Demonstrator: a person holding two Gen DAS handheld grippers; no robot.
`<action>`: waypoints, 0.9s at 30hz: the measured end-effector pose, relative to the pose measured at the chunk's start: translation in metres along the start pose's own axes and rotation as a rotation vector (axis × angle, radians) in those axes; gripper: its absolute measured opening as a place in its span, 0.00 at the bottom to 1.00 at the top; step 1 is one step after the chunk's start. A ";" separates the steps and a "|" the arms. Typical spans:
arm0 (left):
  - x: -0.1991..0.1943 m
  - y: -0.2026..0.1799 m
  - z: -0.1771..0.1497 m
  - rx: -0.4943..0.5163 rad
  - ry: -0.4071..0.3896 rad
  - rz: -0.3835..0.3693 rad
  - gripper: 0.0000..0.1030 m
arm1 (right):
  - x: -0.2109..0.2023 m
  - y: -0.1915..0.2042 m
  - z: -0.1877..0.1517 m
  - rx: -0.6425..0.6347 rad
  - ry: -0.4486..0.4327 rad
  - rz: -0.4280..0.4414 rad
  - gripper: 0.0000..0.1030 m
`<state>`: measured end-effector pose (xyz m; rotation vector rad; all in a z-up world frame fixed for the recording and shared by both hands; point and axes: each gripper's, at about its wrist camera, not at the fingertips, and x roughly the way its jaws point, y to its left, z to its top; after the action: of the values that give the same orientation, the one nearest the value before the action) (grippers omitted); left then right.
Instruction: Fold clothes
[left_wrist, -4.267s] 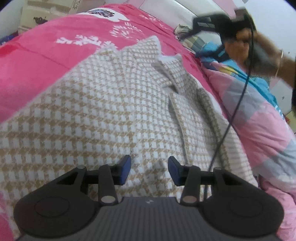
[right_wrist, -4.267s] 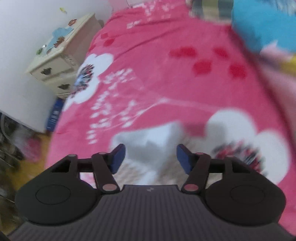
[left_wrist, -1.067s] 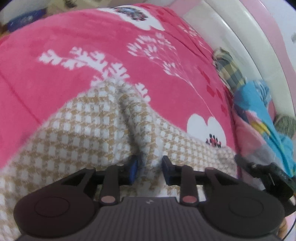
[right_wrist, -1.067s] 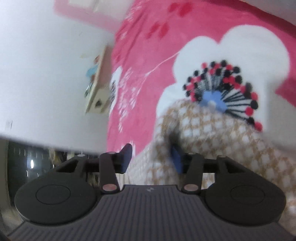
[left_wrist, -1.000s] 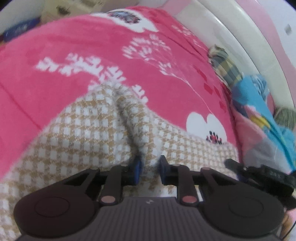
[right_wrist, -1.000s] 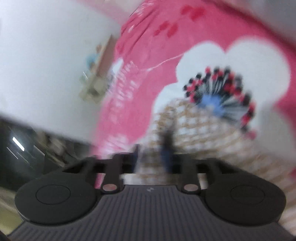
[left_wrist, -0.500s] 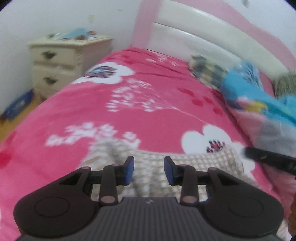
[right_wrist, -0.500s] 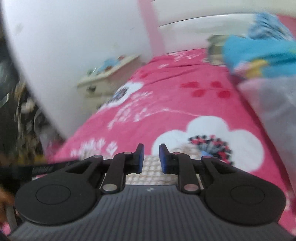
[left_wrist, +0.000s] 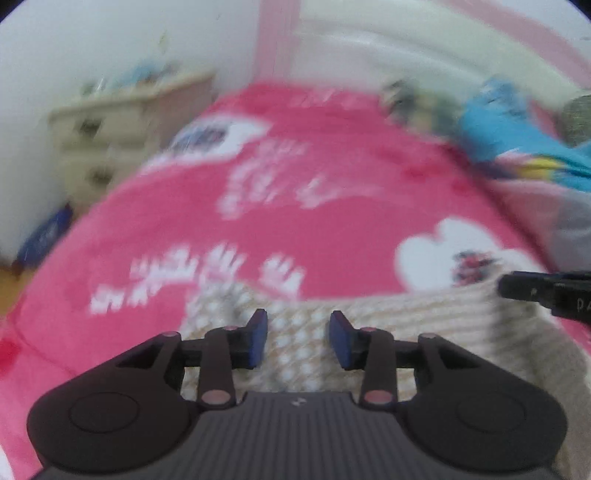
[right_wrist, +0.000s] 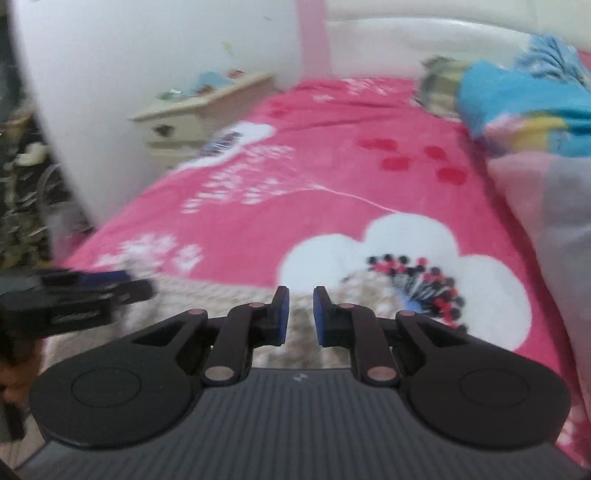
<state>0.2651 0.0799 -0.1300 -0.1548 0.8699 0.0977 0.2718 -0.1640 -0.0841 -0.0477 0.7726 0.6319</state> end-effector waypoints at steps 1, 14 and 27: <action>0.004 0.006 0.001 -0.041 0.021 -0.015 0.41 | 0.018 -0.007 -0.002 0.040 0.054 -0.015 0.09; -0.047 -0.031 -0.043 0.313 0.009 -0.124 0.38 | 0.005 0.018 -0.024 0.117 0.136 0.128 0.09; -0.152 0.026 -0.092 -0.013 0.075 -0.049 0.48 | -0.057 0.044 -0.065 0.191 0.234 0.162 0.09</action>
<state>0.0942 0.0863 -0.0748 -0.1930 0.9396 0.0521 0.1756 -0.1744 -0.0854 0.1189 1.0678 0.7106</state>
